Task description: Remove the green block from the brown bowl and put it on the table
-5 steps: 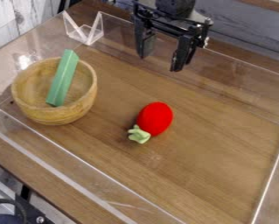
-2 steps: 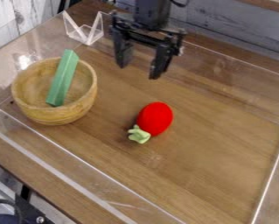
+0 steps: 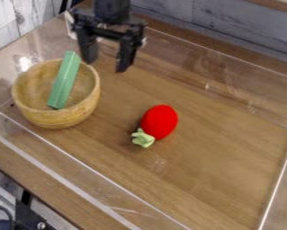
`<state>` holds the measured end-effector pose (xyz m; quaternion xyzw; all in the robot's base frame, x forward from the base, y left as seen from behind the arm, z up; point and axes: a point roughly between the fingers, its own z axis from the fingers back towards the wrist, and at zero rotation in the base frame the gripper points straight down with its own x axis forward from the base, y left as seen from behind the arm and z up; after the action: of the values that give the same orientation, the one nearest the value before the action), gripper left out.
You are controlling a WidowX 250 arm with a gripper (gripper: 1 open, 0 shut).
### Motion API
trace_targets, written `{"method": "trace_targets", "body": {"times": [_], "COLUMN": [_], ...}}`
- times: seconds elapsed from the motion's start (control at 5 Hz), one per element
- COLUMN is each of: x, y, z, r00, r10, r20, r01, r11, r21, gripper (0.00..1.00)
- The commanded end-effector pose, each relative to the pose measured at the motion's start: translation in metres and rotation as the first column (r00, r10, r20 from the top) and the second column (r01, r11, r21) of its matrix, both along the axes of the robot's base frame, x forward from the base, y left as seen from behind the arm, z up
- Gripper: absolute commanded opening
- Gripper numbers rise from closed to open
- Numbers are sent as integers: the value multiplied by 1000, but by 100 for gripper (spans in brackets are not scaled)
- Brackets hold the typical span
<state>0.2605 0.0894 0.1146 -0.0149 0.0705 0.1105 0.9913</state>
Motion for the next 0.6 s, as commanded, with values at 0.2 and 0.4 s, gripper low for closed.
{"method": "trace_targets", "body": {"times": [0.2, 0.4], "x": [-14, -19], "y": [14, 14], "z": [16, 16], "r00": [999, 997], "r10": [30, 70], "r20": [44, 23], "r01": [-32, -71], "r11": [999, 997], "r21": [32, 33], "gripper": [100, 100]}}
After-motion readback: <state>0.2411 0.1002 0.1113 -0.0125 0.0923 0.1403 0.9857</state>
